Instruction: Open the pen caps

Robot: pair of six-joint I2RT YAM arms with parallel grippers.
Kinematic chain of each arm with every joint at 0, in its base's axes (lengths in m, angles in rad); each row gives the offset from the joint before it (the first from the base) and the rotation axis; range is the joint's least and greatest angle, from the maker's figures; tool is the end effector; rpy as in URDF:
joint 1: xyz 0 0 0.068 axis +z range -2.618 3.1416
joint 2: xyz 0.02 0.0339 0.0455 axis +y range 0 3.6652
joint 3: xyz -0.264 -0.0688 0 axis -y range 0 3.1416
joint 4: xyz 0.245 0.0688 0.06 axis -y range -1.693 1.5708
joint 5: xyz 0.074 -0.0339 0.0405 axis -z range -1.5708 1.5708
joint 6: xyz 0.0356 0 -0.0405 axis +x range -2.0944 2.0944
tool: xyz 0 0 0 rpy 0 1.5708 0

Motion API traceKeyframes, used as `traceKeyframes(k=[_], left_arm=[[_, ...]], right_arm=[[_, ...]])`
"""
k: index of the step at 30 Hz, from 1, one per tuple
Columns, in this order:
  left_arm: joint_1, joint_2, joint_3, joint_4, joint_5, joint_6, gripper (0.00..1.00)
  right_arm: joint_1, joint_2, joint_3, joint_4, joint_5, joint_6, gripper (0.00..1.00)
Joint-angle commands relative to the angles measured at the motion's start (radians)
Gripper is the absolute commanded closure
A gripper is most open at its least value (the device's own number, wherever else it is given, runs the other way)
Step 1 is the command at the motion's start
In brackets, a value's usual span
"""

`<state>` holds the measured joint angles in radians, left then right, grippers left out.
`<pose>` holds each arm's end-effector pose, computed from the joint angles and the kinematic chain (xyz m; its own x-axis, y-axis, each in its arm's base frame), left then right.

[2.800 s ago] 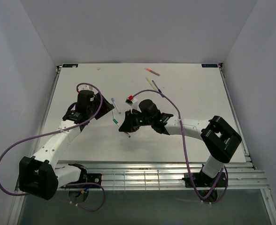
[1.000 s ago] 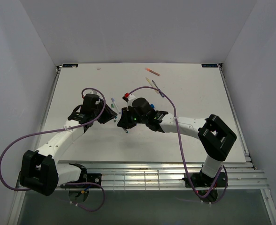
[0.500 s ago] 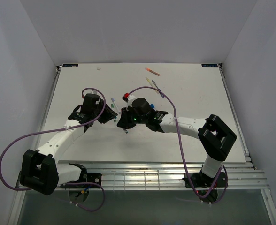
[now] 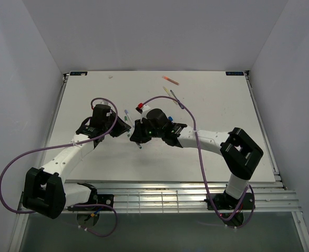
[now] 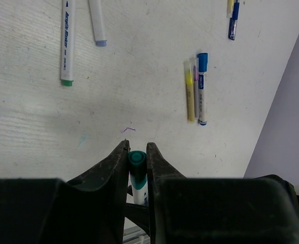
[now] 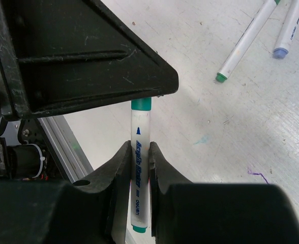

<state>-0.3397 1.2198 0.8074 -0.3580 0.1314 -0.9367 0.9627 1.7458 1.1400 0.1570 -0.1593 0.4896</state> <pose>0.2400 -0.0898 0.2421 -0.7266 -0.5903 -0.3516 -0.2808 0.7222 -0.6322 0.2238 0.3314 0.2359 -0.6382 -0.1042 -0.7628 -0.6706 0.5618 0.4844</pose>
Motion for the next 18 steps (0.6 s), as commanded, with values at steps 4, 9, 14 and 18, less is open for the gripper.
traceKeyframes(k=[4,9,14,18], left_arm=[[-0.004,-0.006,0.010,0.010,0.050,-0.007,1.00],[0.001,0.010,0.024,-0.004,0.047,-0.036,1.00],[0.021,0.032,0.084,-0.022,0.025,-0.070,1.00],[0.048,0.009,0.076,0.116,0.140,-0.083,1.00]], right_arm=[[0.004,0.015,0.055,0.032,0.009,-0.009,0.92],[0.017,0.018,0.085,-0.057,0.126,-0.054,0.92],[0.051,-0.014,0.083,-0.218,0.315,-0.112,0.92],[0.056,-0.074,0.027,-0.235,0.348,-0.123,0.92]])
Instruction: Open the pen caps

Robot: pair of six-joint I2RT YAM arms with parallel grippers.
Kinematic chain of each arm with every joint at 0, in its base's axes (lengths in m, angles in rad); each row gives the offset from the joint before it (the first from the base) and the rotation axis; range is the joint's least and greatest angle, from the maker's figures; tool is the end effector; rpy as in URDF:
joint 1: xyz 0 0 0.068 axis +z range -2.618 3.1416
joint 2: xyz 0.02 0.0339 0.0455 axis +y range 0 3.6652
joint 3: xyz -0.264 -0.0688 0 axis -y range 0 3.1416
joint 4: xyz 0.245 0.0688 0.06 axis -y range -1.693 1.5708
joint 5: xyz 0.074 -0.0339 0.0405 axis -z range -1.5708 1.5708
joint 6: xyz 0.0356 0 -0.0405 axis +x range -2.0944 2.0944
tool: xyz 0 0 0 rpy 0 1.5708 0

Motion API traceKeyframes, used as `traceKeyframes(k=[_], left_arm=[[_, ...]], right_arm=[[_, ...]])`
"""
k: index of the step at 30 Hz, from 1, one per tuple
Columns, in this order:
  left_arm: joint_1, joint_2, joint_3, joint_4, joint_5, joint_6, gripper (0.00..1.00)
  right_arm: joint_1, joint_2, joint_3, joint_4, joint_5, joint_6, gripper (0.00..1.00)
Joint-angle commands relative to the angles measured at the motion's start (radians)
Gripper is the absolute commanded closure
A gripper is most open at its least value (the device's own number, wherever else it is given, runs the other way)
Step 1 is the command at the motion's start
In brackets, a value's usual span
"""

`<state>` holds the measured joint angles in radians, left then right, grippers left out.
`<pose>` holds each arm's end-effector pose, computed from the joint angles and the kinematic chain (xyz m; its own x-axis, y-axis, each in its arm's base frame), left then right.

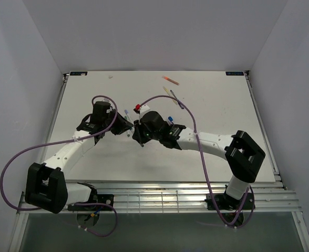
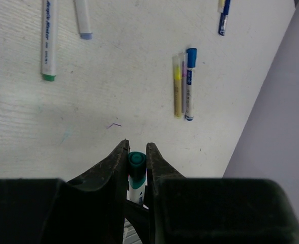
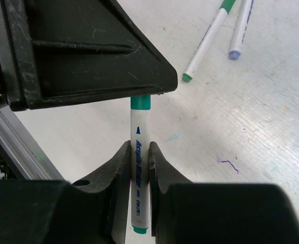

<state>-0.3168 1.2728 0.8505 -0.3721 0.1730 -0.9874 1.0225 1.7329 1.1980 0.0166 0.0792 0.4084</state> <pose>0.2518 -0.0890 0.2424 -0.7252 -0.6274 -0.2835 -0.3336 0.6804 -0.6525 0.2104 0.3391 0.2465 -0.5606 -0.1584 -0.8128 -0.6453 0.6986 0.3090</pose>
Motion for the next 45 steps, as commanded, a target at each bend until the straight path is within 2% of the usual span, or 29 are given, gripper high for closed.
traceKeyframes(k=[1,5,8,9,12,14,16,18,19,20,22,26,29,33,34,37,38,39,40,41,43,45], left_arm=[[0.025,-0.058,0.006,0.160,0.112,-0.036,1.00],[0.022,-0.110,-0.066,0.278,0.167,0.007,1.00],[0.025,-0.165,-0.117,0.326,0.181,0.059,1.00],[0.025,-0.196,-0.129,0.355,0.186,0.087,1.00],[0.030,-0.233,-0.143,0.358,0.166,0.131,1.00],[0.030,-0.240,-0.127,0.322,0.143,0.148,1.00],[0.030,-0.234,-0.102,0.273,0.135,0.139,1.00],[0.030,-0.230,-0.082,0.213,0.108,0.122,1.00],[0.030,-0.227,-0.073,0.188,0.094,0.112,1.00],[0.031,-0.219,-0.064,0.144,0.061,0.084,1.00],[0.031,-0.211,-0.044,0.110,0.034,0.049,1.00],[0.036,-0.150,-0.019,0.075,0.026,-0.069,1.00],[0.039,-0.109,-0.004,0.093,0.075,-0.105,1.00],[0.041,-0.089,0.005,0.093,0.080,-0.100,1.00],[0.044,-0.096,-0.002,0.111,0.098,-0.094,1.00],[0.047,-0.148,-0.076,0.275,0.151,-0.054,1.00],[0.047,-0.164,-0.108,0.339,0.161,-0.039,1.00],[0.047,-0.176,-0.119,0.358,0.171,-0.022,1.00],[0.045,-0.200,-0.126,0.360,0.169,0.004,1.00],[0.048,-0.213,-0.139,0.411,0.189,0.018,1.00],[0.048,-0.237,-0.174,0.438,0.204,0.035,1.00],[0.048,-0.269,-0.202,0.498,0.235,0.050,1.00]], right_arm=[[-0.006,-0.070,-0.035,-0.092,0.076,-0.043,0.92],[-0.022,-0.105,-0.058,-0.024,-0.174,-0.011,0.92],[-0.039,-0.131,-0.095,0.103,-0.370,0.072,0.92],[-0.044,-0.147,-0.116,0.200,-0.468,0.098,0.92],[-0.055,-0.174,-0.192,0.325,-0.564,0.194,0.92],[-0.056,-0.179,-0.210,0.312,-0.550,0.196,0.92],[-0.056,-0.190,-0.216,0.252,-0.492,0.181,0.92],[-0.047,-0.209,-0.207,0.177,-0.333,0.133,0.92],[-0.021,-0.210,-0.190,0.054,-0.253,0.106,0.92],[0.000,-0.208,-0.136,-0.014,-0.081,0.045,0.92],[0.063,-0.187,-0.095,-0.169,0.080,0.001,0.92],[0.155,-0.164,-0.077,-0.233,0.377,-0.031,0.92],[0.208,-0.124,-0.019,-0.353,0.526,-0.039,0.92],[0.222,-0.082,0.023,-0.424,0.571,-0.042,0.92],[0.217,-0.090,0.011,-0.414,0.552,-0.043,0.92],[0.145,-0.173,-0.066,-0.226,0.246,-0.048,0.92],[0.116,-0.232,-0.146,-0.160,0.038,-0.028,0.92],[0.052,-0.261,-0.194,-0.006,-0.061,0.002,0.92],[0.022,-0.289,-0.243,0.079,-0.172,0.036,0.92],[-0.011,-0.332,-0.327,0.156,-0.347,0.114,0.92],[-0.088,-0.357,-0.382,0.349,-0.476,0.203,0.92],[-0.119,-0.378,-0.431,0.455,-0.591,0.326,0.92]])
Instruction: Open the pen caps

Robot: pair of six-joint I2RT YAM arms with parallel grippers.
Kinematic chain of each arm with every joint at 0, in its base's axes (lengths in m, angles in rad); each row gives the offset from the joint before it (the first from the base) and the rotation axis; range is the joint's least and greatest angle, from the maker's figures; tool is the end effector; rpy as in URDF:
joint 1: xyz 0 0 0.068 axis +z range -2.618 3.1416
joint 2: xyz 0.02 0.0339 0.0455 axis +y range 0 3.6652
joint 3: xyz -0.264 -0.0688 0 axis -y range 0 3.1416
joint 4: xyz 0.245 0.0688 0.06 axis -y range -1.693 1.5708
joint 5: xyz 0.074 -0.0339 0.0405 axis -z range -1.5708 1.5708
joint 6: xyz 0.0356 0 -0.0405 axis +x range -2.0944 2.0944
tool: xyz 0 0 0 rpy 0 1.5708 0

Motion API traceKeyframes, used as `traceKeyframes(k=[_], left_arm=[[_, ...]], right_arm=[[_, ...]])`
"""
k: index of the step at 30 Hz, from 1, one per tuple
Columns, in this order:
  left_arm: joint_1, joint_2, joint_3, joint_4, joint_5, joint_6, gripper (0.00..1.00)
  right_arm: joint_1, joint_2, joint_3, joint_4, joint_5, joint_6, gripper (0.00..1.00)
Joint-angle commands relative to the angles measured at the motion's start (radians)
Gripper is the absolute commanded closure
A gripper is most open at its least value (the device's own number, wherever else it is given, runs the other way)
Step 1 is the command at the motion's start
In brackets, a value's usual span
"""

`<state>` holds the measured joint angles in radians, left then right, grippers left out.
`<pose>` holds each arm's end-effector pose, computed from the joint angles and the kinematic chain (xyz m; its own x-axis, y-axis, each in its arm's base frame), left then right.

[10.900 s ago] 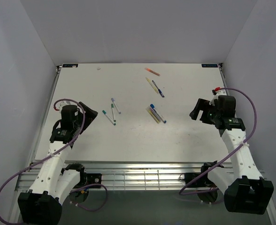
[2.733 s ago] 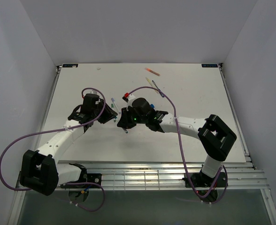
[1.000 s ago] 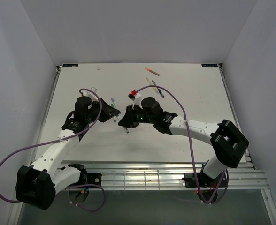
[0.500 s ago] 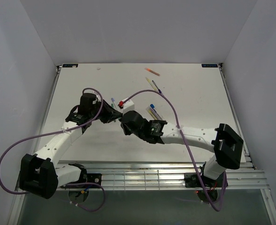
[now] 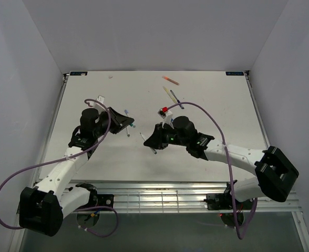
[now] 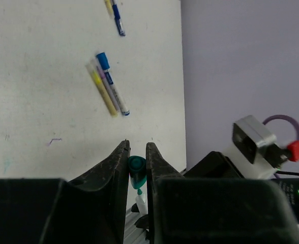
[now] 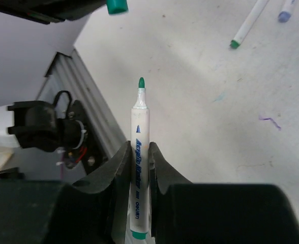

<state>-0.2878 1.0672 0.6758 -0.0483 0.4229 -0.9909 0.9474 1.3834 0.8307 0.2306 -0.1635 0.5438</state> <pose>0.2243 -0.0816 0.2614 -0.7381 -0.5771 -0.3497 -0.0045 0.5224 -0.8527 0.1788 0.2586 0.2608 -0.6193 0.0132 -0.7851 -0.6670 0.5186 0.5349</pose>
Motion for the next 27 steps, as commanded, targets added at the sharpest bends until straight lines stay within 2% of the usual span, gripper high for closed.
traceKeyframes(k=[1,2,5,7,10,11,13,14,16,20,27], left_arm=[[0.019,-0.070,-0.044,0.180,-0.013,0.058,1.00],[0.021,-0.078,-0.051,0.197,-0.004,0.069,1.00],[0.021,-0.078,-0.053,0.182,0.002,0.087,1.00],[0.021,-0.062,-0.018,0.147,-0.019,0.110,1.00],[0.021,0.040,0.097,-0.109,-0.114,0.201,1.00],[0.019,0.077,0.182,-0.246,-0.136,0.236,1.00],[0.019,0.146,0.225,-0.321,-0.147,0.323,1.00],[0.016,0.152,0.220,-0.338,-0.136,0.348,1.00],[0.006,0.154,0.190,-0.337,-0.124,0.370,1.00],[-0.091,0.169,0.124,-0.309,-0.108,0.370,1.00],[-0.258,0.230,0.033,-0.269,-0.187,0.321,1.00]], right_arm=[[-0.067,-0.032,-0.073,0.292,-0.376,0.230,0.92],[-0.073,-0.035,-0.080,0.373,-0.414,0.264,0.92],[-0.088,-0.027,-0.088,0.455,-0.458,0.360,0.92],[-0.085,-0.032,-0.049,0.351,-0.423,0.296,0.92],[-0.101,-0.061,-0.041,0.158,-0.312,0.214,0.92],[-0.104,-0.073,-0.036,0.109,-0.236,0.191,0.92],[-0.104,-0.078,-0.003,-0.092,-0.136,0.109,0.92],[-0.104,-0.076,0.007,-0.155,-0.034,0.091,0.92],[-0.104,-0.075,0.007,-0.276,0.057,0.068,0.92],[-0.101,-0.073,-0.050,-0.353,0.267,0.087,0.92],[-0.085,-0.001,-0.125,-0.375,0.349,0.130,0.92]])
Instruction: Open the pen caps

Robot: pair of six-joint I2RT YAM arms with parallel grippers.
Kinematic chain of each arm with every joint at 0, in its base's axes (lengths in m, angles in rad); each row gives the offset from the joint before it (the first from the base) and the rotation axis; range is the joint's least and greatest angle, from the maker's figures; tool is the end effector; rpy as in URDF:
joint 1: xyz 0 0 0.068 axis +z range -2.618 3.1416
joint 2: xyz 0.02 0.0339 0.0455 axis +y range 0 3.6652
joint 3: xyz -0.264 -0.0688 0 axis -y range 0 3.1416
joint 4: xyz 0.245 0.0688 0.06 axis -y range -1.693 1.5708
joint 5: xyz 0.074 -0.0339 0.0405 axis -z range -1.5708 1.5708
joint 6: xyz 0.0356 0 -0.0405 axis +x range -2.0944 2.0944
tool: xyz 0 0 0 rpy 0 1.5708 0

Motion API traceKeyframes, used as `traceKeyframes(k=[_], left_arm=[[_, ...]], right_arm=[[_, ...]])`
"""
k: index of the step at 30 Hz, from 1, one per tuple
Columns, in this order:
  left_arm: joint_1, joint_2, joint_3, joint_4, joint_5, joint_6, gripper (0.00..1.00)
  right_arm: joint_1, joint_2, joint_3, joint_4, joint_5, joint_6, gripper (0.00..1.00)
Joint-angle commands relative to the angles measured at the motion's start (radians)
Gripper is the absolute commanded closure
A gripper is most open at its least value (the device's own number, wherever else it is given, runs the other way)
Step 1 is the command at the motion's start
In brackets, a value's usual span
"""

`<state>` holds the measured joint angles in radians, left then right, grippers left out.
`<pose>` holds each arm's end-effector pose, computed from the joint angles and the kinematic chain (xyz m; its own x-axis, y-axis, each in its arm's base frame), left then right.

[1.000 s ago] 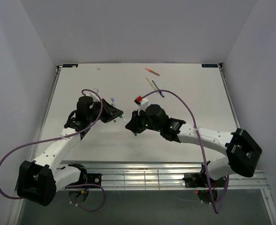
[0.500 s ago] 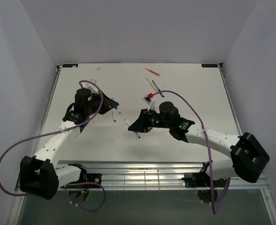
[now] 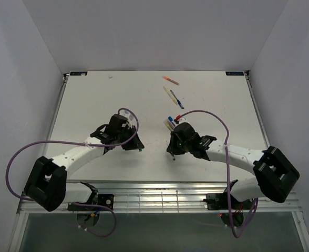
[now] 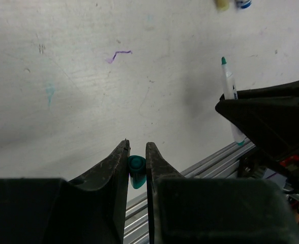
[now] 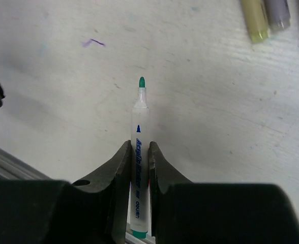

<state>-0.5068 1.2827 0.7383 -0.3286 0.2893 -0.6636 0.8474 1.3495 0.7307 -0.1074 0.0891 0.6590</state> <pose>0.2181 -0.1327 0.2082 -0.9130 -0.1684 -0.3715 0.0801 0.8191 -0.5680 0.1866 0.2065 0.2051 -0.7777 0.0407 -0.6273 -0.2863 0.8655 0.4111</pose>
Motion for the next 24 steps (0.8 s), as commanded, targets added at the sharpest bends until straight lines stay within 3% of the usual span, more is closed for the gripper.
traceKeyframes(k=[1,7,14,24], left_arm=[[-0.064,0.024,-0.037,0.028,-0.056,-0.011,1.00],[-0.157,0.125,-0.030,0.039,-0.102,-0.047,1.00],[-0.194,0.208,0.004,-0.003,-0.170,-0.053,0.99],[-0.216,0.251,0.030,-0.081,-0.259,-0.056,0.83]], right_arm=[[0.018,0.043,-0.028,-0.032,0.106,0.017,0.92],[0.038,0.129,-0.031,0.014,0.129,0.039,0.92],[0.067,0.175,-0.027,0.023,0.192,0.065,0.92],[0.088,0.223,-0.024,0.021,0.262,0.071,0.80]])
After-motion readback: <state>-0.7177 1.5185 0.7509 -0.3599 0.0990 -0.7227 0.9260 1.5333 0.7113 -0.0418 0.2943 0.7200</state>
